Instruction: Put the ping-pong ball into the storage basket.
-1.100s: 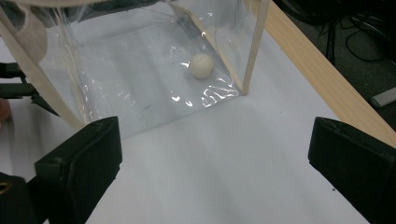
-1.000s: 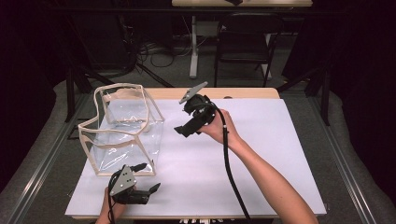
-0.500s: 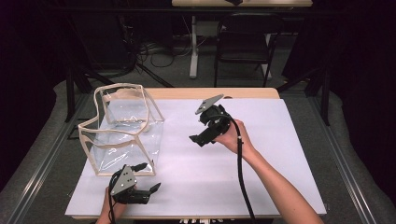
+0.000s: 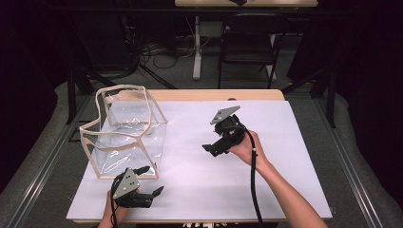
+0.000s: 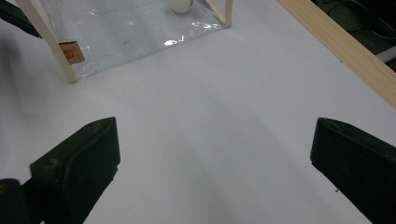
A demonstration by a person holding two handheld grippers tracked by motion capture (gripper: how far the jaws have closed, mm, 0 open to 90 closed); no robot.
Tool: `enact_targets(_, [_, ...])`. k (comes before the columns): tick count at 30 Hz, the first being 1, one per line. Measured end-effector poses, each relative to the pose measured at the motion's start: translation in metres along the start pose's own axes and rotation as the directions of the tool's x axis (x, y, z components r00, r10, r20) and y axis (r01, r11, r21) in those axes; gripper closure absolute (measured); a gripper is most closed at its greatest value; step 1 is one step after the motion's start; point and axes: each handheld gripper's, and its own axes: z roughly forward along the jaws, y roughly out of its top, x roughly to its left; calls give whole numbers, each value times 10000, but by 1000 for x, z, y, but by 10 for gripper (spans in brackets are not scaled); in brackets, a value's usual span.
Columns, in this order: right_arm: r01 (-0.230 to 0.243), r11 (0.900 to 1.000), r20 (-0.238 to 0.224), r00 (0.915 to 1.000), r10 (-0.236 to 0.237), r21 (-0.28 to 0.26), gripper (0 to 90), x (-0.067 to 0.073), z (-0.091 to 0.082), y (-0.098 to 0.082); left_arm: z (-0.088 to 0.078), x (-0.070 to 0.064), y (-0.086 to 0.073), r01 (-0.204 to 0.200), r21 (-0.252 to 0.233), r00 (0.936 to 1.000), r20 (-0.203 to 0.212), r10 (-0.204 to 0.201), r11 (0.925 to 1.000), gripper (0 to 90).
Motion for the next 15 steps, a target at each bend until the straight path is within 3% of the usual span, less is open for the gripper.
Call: enact_targets(15, [-119, 9995, 295, 9995, 128, -297, 19, 7, -6, -32, 0, 0, 0, -29, 27, 10000, -44, 29, 10000, 161])
